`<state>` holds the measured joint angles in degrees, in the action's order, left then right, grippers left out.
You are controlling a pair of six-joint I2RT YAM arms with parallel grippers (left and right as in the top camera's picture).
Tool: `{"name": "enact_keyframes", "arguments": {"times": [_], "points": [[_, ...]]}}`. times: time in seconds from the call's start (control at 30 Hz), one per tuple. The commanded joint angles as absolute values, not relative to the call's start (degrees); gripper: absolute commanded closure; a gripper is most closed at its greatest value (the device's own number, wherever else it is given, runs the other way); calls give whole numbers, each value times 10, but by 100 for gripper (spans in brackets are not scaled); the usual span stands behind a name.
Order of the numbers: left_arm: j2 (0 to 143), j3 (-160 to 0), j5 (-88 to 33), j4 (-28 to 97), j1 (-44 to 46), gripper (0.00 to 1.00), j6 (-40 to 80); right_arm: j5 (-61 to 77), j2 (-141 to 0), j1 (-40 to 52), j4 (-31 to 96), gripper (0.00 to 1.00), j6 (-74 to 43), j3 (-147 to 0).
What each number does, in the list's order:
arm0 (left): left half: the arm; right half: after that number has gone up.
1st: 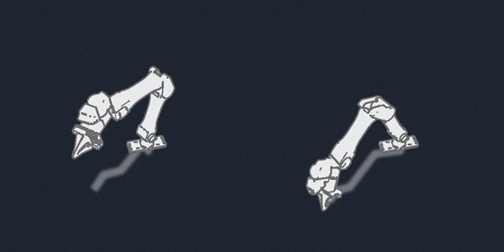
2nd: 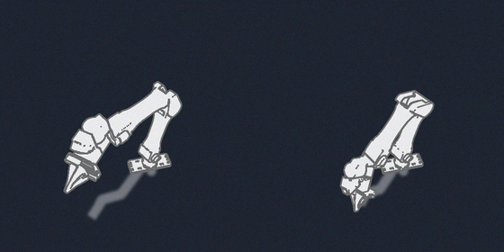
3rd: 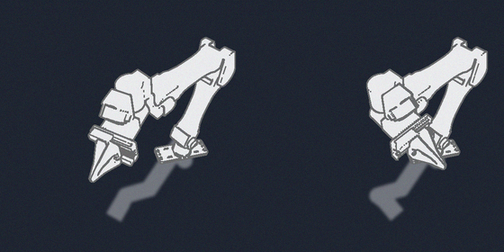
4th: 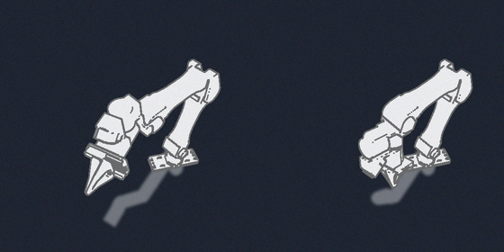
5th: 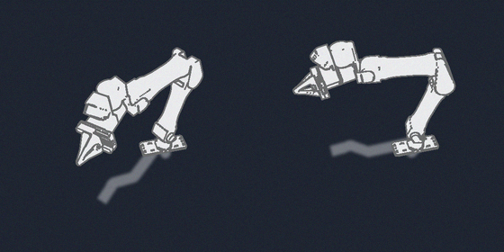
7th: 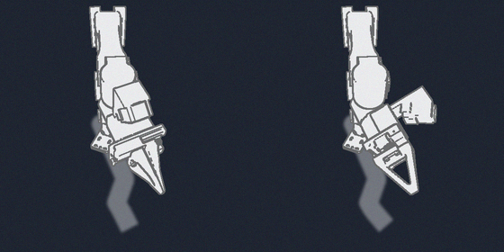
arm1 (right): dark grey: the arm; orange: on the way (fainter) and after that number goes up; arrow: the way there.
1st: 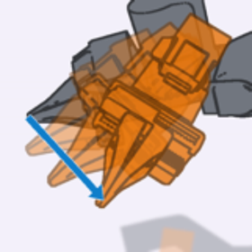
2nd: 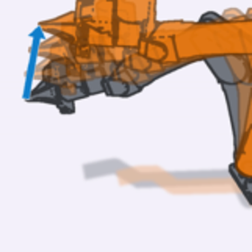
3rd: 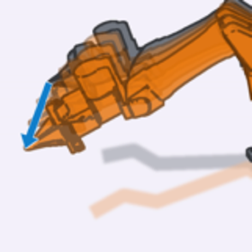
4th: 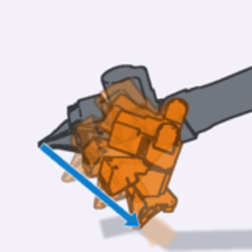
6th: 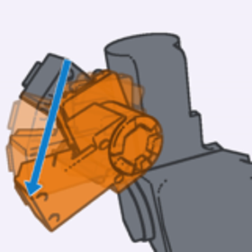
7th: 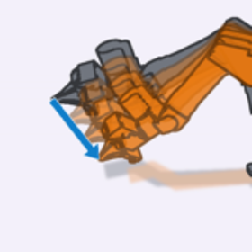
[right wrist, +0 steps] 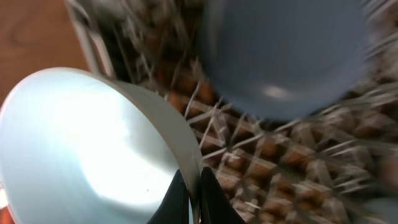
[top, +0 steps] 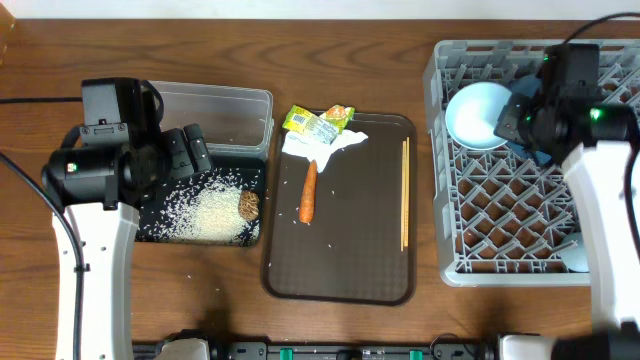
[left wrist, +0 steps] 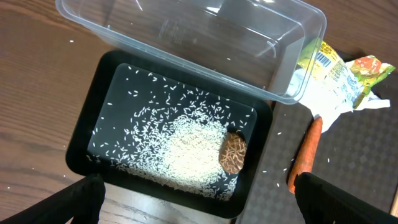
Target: Sort waste into correct bins and load items into the dishwasher rack
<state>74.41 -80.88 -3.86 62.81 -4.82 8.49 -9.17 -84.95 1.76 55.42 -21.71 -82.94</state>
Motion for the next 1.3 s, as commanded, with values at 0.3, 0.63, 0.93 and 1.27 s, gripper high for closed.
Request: {"name": "enact_keyframes", "arguments": {"times": [0.3, 0.63, 0.93, 1.27], "points": [[741, -808, -29, 629, -51, 2, 75, -709, -889, 168, 562, 99, -187, -835], [741, -808, -29, 629, -51, 2, 75, -776, -1038, 212, 564, 99, -115, -835], [741, -808, -29, 629, -51, 2, 75, -821, -1095, 213, 587, 99, -118, -836], [741, -808, -29, 630, -51, 2, 75, -592, -1060, 200, 576, 99, -178, -836]]}}
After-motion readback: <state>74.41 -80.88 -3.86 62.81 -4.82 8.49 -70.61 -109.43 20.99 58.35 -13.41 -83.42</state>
